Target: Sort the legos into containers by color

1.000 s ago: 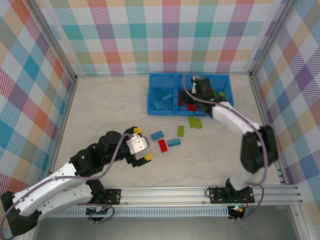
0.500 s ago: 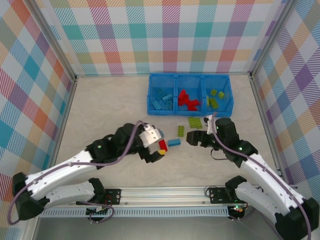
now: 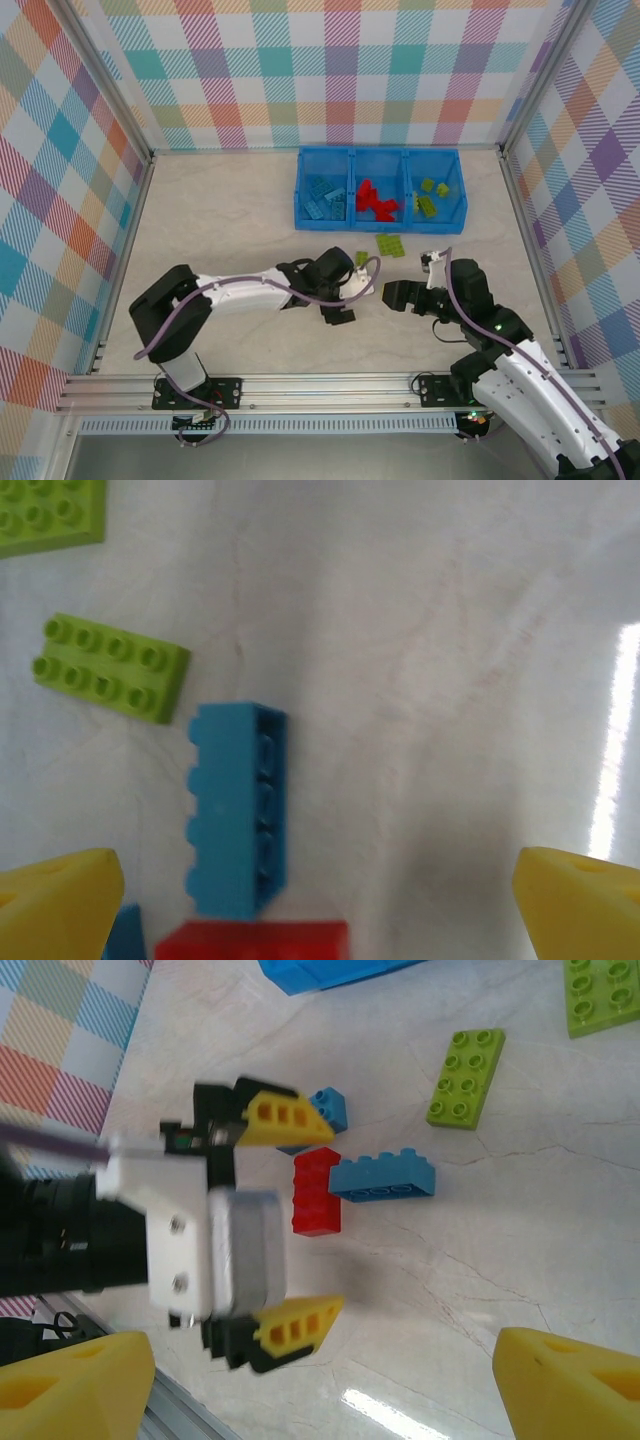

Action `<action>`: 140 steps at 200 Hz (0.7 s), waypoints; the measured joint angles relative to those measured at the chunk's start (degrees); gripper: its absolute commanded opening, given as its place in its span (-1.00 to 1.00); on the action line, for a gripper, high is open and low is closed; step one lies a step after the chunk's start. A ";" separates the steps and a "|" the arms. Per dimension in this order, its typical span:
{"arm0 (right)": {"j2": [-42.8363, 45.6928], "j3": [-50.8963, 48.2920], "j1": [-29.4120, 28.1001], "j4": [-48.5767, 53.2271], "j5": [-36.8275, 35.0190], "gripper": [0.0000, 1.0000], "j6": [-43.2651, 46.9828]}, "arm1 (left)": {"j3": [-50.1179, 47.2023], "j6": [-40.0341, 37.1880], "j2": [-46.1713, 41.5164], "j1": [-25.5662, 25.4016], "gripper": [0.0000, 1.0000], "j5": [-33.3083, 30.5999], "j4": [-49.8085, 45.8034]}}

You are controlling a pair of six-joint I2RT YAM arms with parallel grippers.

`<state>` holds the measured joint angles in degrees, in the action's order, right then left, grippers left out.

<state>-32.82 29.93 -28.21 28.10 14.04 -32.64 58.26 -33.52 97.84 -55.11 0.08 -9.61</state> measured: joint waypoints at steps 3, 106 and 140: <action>-0.02 0.00 0.00 0.00 0.02 0.78 0.02 | 0.42 -0.07 0.35 0.33 0.90 0.17 0.13; 1.11 0.00 0.00 0.04 0.42 0.83 -1.66 | 5.68 -0.55 8.70 2.49 -0.61 3.58 0.83; 0.76 0.00 0.00 0.04 0.46 0.84 -2.21 | 6.05 -0.17 8.70 2.56 -0.69 3.96 0.92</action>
<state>-32.05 29.93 -28.21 28.14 14.50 -34.85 64.31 -33.69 106.54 -52.56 4.03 -8.69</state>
